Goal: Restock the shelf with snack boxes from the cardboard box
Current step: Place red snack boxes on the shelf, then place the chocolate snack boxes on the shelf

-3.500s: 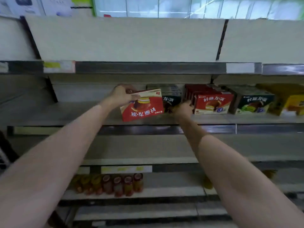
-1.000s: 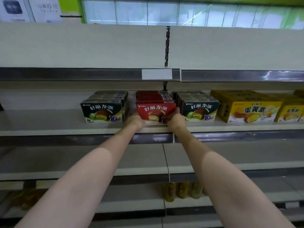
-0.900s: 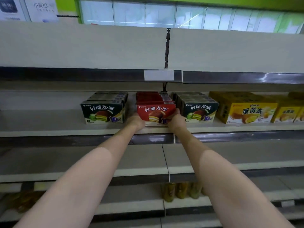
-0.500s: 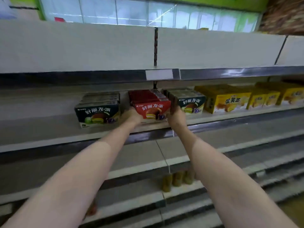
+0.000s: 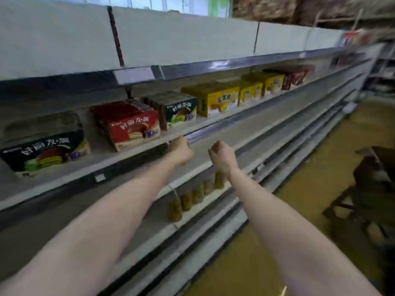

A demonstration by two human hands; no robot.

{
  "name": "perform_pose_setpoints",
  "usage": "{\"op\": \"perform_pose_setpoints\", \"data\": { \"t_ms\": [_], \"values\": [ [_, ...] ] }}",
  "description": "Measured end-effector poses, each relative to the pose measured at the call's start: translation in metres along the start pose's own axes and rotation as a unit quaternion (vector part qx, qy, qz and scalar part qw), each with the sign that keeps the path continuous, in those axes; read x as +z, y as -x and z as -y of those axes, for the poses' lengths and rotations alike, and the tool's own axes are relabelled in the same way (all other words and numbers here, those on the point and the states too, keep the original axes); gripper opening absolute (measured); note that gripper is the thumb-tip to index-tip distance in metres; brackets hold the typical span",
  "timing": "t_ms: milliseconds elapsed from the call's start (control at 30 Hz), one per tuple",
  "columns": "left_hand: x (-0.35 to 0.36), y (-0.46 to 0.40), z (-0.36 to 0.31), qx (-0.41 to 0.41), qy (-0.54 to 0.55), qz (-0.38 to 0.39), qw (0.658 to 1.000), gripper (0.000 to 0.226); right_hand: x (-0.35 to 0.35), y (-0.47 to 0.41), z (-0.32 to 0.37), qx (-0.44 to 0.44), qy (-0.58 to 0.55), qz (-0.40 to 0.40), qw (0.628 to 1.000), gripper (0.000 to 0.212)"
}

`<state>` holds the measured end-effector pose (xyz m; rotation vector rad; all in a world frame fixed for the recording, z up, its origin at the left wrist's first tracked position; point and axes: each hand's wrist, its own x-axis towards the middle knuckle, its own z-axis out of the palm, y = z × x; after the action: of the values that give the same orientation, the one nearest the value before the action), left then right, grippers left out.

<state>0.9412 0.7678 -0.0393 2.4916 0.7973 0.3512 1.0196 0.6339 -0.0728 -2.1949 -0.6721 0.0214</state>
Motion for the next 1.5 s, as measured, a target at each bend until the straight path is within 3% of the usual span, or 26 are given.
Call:
{"op": "perform_pose_setpoints", "data": {
  "t_ms": [100,233,367,667,967,1300,1500],
  "values": [
    [0.043,-0.003,-0.032,0.057,-0.006,0.052,0.997,0.022,-0.029,0.012,-0.045,0.042,-0.004,-0.01,0.999,0.019],
    [0.107,-0.006,-0.088,0.107,0.005,0.102,0.989,0.009,-0.067,0.015,-0.116,0.094,-0.017,-0.041,0.995,0.011],
    [0.171,-0.007,-0.154,0.163,-0.005,0.123,0.979,0.01,-0.11,0.015,-0.192,0.138,-0.003,-0.057,0.989,0.013],
    [0.301,-0.004,-0.284,0.23,0.025,0.201,0.952,0.009,-0.206,0.021,-0.344,0.242,0.03,-0.118,0.963,0.017],
    [0.423,-0.007,-0.35,0.257,-0.004,0.245,0.935,0.016,-0.251,0.028,-0.447,0.318,0.043,-0.13,0.938,0.003],
    [0.555,-0.094,-0.446,0.297,-0.013,0.357,0.885,0.016,-0.303,-0.044,-0.562,0.386,0.049,-0.136,0.911,0.006],
    [0.626,-0.159,-0.534,0.336,-0.002,0.386,0.859,0.016,-0.362,-0.107,-0.636,0.425,0.098,-0.129,0.89,0.009]
  ]
}}
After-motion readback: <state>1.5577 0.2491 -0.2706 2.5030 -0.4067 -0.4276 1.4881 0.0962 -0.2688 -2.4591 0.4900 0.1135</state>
